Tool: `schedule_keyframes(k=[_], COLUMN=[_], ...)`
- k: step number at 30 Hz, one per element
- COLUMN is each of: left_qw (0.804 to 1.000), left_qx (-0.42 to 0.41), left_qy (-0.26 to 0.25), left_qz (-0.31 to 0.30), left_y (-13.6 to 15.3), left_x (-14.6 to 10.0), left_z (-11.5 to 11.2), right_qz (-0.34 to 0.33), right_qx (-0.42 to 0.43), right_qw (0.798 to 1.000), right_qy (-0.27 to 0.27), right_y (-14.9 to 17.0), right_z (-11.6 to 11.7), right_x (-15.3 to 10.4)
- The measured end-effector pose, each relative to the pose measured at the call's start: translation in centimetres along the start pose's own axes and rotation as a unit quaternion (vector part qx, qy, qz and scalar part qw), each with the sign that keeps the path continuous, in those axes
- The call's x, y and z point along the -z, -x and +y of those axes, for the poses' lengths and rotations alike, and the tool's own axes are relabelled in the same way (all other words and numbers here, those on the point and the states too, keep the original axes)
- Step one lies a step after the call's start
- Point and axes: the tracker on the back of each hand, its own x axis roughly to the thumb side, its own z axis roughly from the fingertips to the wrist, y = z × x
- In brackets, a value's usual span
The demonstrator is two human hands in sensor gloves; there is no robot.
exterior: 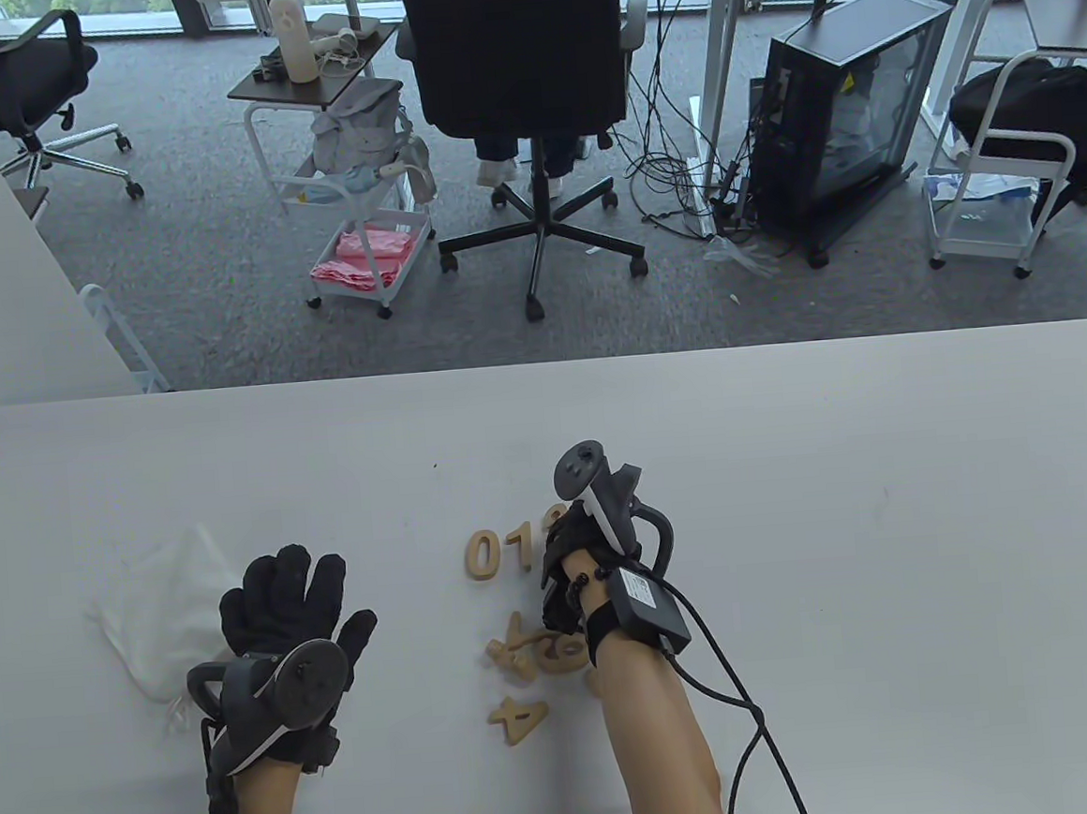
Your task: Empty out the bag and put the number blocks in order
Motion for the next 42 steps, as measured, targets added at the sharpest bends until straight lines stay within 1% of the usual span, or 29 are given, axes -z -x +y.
schedule_keyframes(k=[2,6,10,16,18,27,31,33,36,38,39,42], left_qw=[1.0,1.0,1.0,1.0,1.0,1.0,1.0,1.0,1.0,1.0,1.0,1.0], left_qx=[0.0,0.0,0.001,0.001,0.002,0.001,0.001,0.0,0.002,0.002,0.001,0.0], left_qy=[0.0,0.001,0.002,0.001,0.002,0.003,0.003,0.003,0.005,0.004,0.003,0.002], left_qz=[0.0,0.0,0.001,0.001,0.001,0.0,0.0,-0.001,-0.004,-0.005,-0.005,-0.006], left_y=[0.0,0.0,0.0,0.0,0.0,0.0,-0.1,-0.1,-0.2,-0.2,-0.2,-0.2], left_x=[0.0,0.0,0.0,0.0,0.1,0.1,0.1,0.1,0.1,0.1,0.1,0.1], left_z=[0.0,0.0,0.0,0.1,0.1,0.1,0.1,0.1,0.1,0.1,0.1,0.1], right_qz=[-0.01,-0.024,-0.043,-0.053,-0.066,-0.064,-0.072,-0.089,-0.128,-0.17,-0.179,-0.239], right_qx=[-0.012,-0.029,-0.066,-0.099,-0.116,-0.109,-0.091,-0.07,-0.021,0.011,0.02,0.035], right_qw=[1.0,0.999,0.997,0.993,0.991,0.992,0.993,0.994,0.992,0.985,0.983,0.97], right_qy=[0.007,-0.002,-0.013,-0.021,-0.012,-0.018,-0.009,-0.006,-0.009,-0.013,-0.015,-0.016], right_y=[-0.1,-0.4,-0.8,-1.0,-1.1,-1.0,-0.8,-0.6,0.0,0.6,0.9,1.8], right_z=[0.1,0.2,0.3,0.5,0.6,0.3,-1.3,-2.5,-4.3,-5.2,-5.5,-6.2], right_x=[0.1,0.2,0.4,0.3,0.2,0.1,-0.5,-1.0,-2.7,-4.2,-5.0,-7.7])
